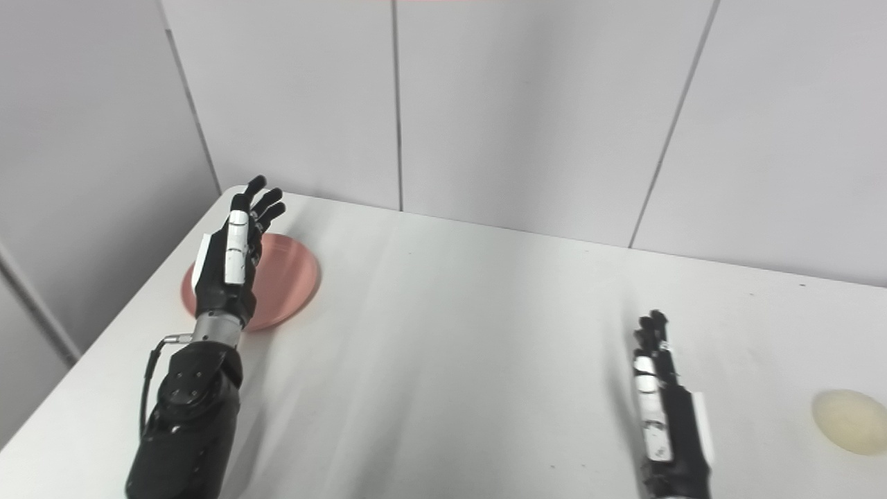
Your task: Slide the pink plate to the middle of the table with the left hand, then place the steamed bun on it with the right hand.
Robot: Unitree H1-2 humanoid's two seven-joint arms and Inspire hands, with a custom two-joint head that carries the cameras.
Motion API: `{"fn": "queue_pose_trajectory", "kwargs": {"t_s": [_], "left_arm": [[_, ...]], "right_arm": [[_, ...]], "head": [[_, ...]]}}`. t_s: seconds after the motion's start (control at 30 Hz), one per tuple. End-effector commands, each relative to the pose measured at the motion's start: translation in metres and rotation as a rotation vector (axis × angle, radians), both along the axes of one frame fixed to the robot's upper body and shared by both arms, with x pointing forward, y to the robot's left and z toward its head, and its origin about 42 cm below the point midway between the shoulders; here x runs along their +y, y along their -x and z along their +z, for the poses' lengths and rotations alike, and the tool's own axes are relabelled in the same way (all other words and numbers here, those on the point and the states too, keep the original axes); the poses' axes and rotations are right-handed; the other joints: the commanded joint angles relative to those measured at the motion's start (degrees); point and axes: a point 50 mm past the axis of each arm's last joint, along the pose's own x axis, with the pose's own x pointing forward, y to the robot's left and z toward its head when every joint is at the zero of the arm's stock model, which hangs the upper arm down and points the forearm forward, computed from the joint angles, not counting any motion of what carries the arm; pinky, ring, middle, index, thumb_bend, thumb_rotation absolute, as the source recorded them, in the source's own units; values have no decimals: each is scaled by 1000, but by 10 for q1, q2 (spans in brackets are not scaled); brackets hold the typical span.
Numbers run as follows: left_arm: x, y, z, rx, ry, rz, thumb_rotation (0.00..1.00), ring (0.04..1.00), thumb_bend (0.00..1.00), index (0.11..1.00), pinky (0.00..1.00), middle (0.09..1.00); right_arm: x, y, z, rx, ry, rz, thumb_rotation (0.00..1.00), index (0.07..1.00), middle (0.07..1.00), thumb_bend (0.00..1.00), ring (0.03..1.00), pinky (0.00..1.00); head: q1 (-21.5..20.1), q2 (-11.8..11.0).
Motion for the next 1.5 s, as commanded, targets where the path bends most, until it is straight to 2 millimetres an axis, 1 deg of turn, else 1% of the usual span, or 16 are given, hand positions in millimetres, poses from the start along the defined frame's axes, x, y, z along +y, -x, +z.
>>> {"fn": "queue_pose_trajectory", "kwargs": {"t_s": [0.0,0.07,0.13,0.17,0.27,0.3,0.37,0.47,0.6,0.73,0.8,0.83,0.97,1.13,1.3,1.47], "left_arm": [[10,-9,25,-113,-29,53,1000,798,775,806,927,798],[20,-9,26,-121,-36,102,1000,762,774,775,855,766],[29,-9,25,-123,-28,147,1000,744,766,760,823,751],[35,-9,24,-118,-29,165,1000,739,763,755,812,746],[46,-9,22,-114,-34,204,1000,728,771,738,840,728],[50,-9,21,-116,-28,215,1000,715,770,726,819,717],[61,-9,19,-117,-34,239,1000,697,783,706,772,700],[76,-10,13,-113,-47,273,1000,686,791,701,746,690],[86,-10,6,-98,-53,297,1000,694,786,713,744,696],[96,-12,-5,-79,-44,317,1000,702,770,721,733,700],[99,-13,-10,-75,-33,316,1000,722,763,732,759,718],[100,-14,-12,-71,-28,316,1000,739,763,738,797,732],[99,-16,-21,-28,-12,305,1000,788,774,766,908,767],[89,-20,-33,15,5,240,1000,843,767,811,952,820],[77,-24,-46,63,23,192,1000,901,768,848,949,865],[68,-27,-52,87,27,143,1000,946,764,892,998,910]], "right_arm": [[-12,10,-17,32,3,-10,959,1000,988,553,984,1000],[-16,10,-19,35,-5,-8,955,1000,991,531,988,1000],[-17,10,-19,34,-2,-8,963,1000,995,509,990,1000],[-18,10,-20,30,-2,-10,966,1000,996,501,991,1000],[-19,9,-21,24,-7,-16,970,1000,1000,465,995,1000],[-19,9,-21,23,-9,-16,971,1000,999,452,996,1000],[-21,8,-22,22,-23,-19,970,1000,1000,385,999,1000],[-23,7,-24,21,-26,-23,978,1000,1000,364,1000,1000],[-24,6,-25,23,-33,-19,982,1000,1000,350,1000,1000],[-23,7,-23,22,-25,-20,999,1000,1000,305,1000,1000],[-23,7,-23,23,-30,-21,1000,1000,1000,286,1000,1000],[-24,7,-23,24,-30,-20,1000,1000,1000,281,1000,1000],[-24,7,-25,15,-36,-23,1000,1000,1000,279,1000,1000],[-24,8,-23,15,-31,-24,1000,1000,1000,282,1000,1000],[-24,9,-22,15,-42,-25,1000,1000,1000,273,1000,1000],[-24,9,-21,15,-40,-26,1000,1000,1000,290,1000,1000]], "head": [[7,-2],[12,-2],[17,-3],[20,-3],[23,-4],[24,-5],[25,-4],[27,-5],[28,-6],[29,-6],[30,-6],[29,-5],[29,-4],[29,-2],[30,0],[30,1]]}}
